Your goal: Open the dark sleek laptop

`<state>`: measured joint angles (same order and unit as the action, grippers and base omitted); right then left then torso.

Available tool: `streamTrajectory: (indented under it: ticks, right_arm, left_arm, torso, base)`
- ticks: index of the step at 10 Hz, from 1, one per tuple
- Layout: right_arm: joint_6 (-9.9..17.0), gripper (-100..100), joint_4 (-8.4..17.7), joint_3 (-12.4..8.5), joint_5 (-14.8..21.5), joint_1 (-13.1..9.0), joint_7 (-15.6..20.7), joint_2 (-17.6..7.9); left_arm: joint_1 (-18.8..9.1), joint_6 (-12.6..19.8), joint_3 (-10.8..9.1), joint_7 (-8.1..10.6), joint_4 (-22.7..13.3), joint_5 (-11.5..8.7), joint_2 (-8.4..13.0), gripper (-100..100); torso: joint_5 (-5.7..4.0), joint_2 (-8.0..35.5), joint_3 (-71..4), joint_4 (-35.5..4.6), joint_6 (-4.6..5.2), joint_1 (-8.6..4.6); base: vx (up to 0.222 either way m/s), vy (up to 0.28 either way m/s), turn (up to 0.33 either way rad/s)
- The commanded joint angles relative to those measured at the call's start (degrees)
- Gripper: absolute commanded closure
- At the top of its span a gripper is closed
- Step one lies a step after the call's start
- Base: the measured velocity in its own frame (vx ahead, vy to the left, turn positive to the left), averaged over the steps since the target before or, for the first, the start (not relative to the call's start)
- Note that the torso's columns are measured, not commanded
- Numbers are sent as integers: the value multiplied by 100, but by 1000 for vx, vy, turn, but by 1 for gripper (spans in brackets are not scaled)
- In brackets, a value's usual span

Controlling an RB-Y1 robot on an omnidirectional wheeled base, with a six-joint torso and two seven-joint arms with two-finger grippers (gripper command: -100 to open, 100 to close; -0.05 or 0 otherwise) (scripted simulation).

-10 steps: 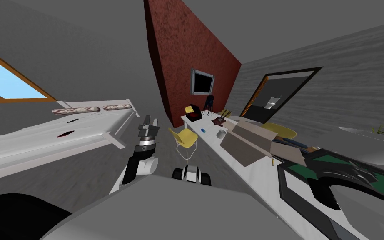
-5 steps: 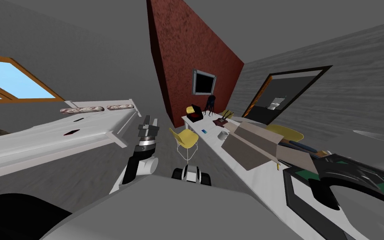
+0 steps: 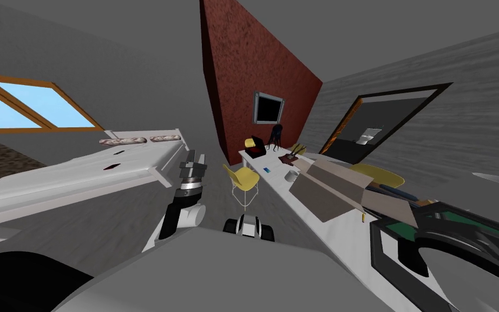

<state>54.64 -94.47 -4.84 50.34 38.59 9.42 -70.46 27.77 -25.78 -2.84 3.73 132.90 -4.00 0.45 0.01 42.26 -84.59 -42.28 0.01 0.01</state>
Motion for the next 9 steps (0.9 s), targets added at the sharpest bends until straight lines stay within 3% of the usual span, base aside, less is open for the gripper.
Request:
streamTrajectory:
  ticks: [1,2,3,4,5,6,7,8,9]
  right_arm:
    - [286,100,84,130,450,-110,-79,267]
    - [529,100,135,240,615,-204,-124,496]
    - [543,100,135,240,770,-204,-124,496]
    - [800,100,185,349,940,-297,-169,724]
    - [800,100,185,349,1103,-297,-169,724]
    - [1051,100,235,459,1274,-391,-214,952]
    - [1057,100,235,459,1458,-391,-214,952]
    - [1296,100,285,569,1630,-485,-258,1180]
    - [1313,100,285,569,1806,-485,-258,1180]
  left_arm:
    - [0,0,0,0,0,0,0,0]
    - [0,0,0,0,0,0,0,0]
    - [0,0,0,0,0,0,0,0]
    - [0,0,0,0,0,0,0,0]
    - [0,0,0,0,0,0,0,0]
    - [0,0,0,0,0,0,0,0]
    - [0,0,0,0,0,0,0,0]
    - [0,0,0,0,0,0,0,0]
    - [0,0,0,0,0,0,0,0]
  torso:
    - [0,2,1,0,-2,2]
    - [1,1,1,0,1,2]
    - [-1,4,3,-1,-2,0]
    - [0,1,1,-1,0,-2]
    - [-2,3,2,0,-2,-1]
    - [0,2,1,-1,1,-3]
    - [-3,6,4,-1,-2,-4]
    - [0,1,1,-1,1,-1]
    - [0,2,2,0,-1,3]
  base:
    - [-47,-9,60]
    - [-57,-13,103]
    - [-46,-13,72]
    - [-52,-11,115]
    - [-47,-17,59]
    - [-62,-25,127]
    - [-48,-17,68]
    - [-52,-9,110]
    - [-45,-5,55]
